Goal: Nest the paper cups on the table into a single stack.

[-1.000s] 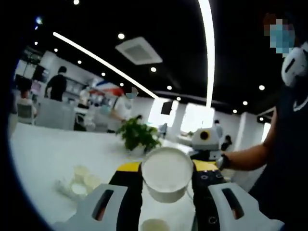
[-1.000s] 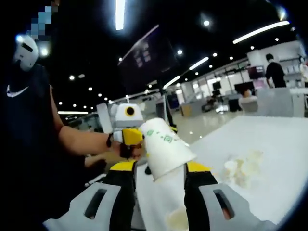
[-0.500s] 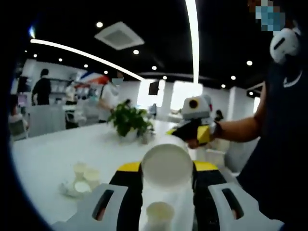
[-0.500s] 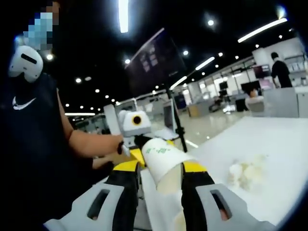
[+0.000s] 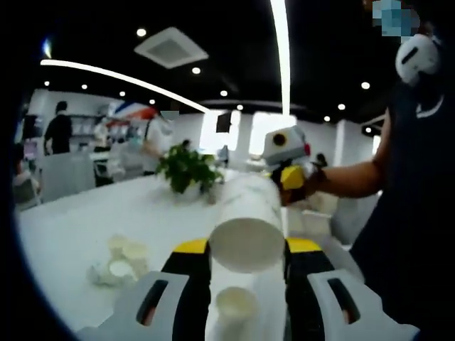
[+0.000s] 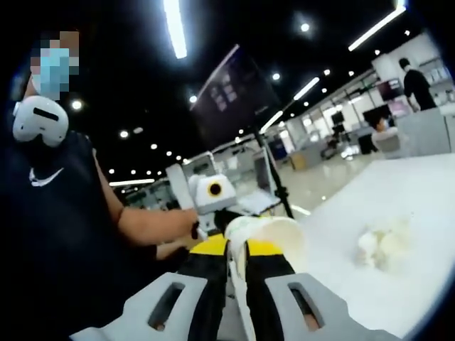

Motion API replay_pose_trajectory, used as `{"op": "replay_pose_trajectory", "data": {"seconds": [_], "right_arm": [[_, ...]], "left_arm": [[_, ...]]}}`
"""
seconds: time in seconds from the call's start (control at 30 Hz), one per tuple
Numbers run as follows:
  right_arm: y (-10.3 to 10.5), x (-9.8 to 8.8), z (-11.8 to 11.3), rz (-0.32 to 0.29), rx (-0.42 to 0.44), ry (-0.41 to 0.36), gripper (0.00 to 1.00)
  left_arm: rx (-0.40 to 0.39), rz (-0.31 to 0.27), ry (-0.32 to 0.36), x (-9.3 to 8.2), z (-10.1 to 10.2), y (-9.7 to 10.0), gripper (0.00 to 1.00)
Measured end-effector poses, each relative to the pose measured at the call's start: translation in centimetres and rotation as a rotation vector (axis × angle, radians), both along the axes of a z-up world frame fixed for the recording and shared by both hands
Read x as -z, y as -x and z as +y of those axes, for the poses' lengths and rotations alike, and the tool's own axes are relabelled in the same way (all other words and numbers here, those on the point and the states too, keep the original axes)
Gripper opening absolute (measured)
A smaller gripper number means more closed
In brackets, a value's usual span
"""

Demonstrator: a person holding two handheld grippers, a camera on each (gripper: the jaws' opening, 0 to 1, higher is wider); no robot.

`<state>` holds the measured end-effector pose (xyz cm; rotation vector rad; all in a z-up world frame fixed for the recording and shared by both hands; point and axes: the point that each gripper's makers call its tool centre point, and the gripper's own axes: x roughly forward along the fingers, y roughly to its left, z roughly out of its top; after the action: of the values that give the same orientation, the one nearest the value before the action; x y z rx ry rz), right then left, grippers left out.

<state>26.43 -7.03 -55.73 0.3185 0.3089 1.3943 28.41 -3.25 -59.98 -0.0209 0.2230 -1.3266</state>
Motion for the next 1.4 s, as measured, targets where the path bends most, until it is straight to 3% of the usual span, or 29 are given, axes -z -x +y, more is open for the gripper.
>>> {"op": "replay_pose_trajectory", "data": {"seconds": [0.17, 0.53, 0.6, 0.7, 0.87, 1.17, 1.3, 1.4], "right_arm": [[0.0, -0.7, 0.2, 0.018, -0.01, -0.018, 0.0], [0.2, -1.9, 0.7, -0.013, -0.02, 0.001, 0.0], [0.2, -2.2, 0.7, -0.023, -0.021, 0.006, 0.0], [0.1, -2.4, 0.7, -0.036, -0.017, 0.013, 0.0], [-0.1, -2.9, 0.5, -0.052, -0.007, 0.028, 0.0], [-1.2, -4.1, 0.0, -0.118, 0.018, 0.119, 0.0], [-1.3, -4.4, -0.1, -0.13, 0.003, 0.206, 0.0], [-1.5, -4.2, -0.1, -0.174, -0.006, 0.308, 0.0]], "left_arm": [[-0.02, -0.005, 0.01, 0.0, 0.0, -0.3, 0.37], [-0.075, 0.011, 0.027, -0.2, 0.1, -1.1, 0.36], [-0.091, 0.01, 0.027, -0.4, 0.2, -1.3, 0.43], [-0.1, -0.005, 0.034, -0.8, 0.2, -1.4, 0.46], [-0.168, 0.003, 0.013, -0.6, 0.8, -2.6, 0.72], [-0.274, 0.012, -0.02, 0.1, 2.7, -3.9, 0.98], [-0.357, -0.005, -0.086, 1.2, 4.5, -4.8, 0.98], [-0.363, 0.008, -0.102, 1.8, 5.0, -4.7, 0.98]]}}
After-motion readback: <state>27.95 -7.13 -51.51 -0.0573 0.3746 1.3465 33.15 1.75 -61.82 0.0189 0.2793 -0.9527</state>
